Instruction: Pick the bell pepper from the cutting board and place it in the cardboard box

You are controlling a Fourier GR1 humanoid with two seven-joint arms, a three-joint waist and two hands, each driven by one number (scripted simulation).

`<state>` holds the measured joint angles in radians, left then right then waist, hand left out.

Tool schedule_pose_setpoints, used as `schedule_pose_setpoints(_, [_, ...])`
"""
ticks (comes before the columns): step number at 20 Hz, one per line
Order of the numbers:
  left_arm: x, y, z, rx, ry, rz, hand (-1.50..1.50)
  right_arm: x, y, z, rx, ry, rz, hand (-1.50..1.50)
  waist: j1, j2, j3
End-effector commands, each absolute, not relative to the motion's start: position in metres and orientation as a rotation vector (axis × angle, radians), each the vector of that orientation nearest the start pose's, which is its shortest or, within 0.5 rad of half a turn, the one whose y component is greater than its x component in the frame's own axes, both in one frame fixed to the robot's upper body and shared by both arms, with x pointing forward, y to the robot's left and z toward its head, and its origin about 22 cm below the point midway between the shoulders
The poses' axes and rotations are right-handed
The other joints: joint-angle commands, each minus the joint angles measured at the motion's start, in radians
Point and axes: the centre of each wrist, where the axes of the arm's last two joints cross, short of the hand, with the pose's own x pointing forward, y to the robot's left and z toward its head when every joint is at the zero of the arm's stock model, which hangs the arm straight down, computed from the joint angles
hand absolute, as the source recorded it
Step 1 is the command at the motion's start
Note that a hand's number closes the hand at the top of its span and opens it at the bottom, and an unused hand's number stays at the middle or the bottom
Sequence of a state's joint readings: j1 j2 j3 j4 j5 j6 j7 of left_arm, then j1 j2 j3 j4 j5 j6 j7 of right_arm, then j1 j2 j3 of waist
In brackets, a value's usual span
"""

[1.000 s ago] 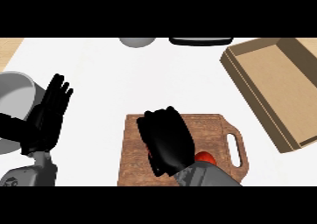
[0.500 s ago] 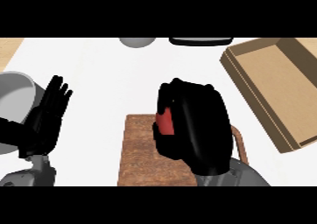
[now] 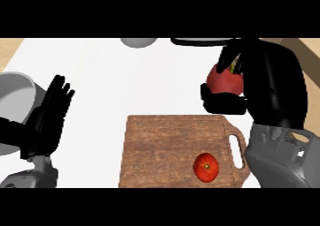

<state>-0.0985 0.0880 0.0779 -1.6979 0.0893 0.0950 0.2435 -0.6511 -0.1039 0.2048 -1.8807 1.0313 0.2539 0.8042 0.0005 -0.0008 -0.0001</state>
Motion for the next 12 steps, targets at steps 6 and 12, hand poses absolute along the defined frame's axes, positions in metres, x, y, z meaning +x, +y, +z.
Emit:
schedule_pose_setpoints(6, [0.27, 0.256, 0.066, 0.063, -1.559, 0.118, 0.0, 0.333, -0.204, 0.208, -1.301, -1.488, 0.597, 1.5, 0.008, 0.005, 0.0])
schedule_pose_setpoints(12, [0.269, 0.272, 0.062, 0.072, -1.549, 0.087, 0.0, 0.375, -0.257, 0.209, -1.344, -1.425, 0.633, 1.5, 0.014, 0.006, 0.0])
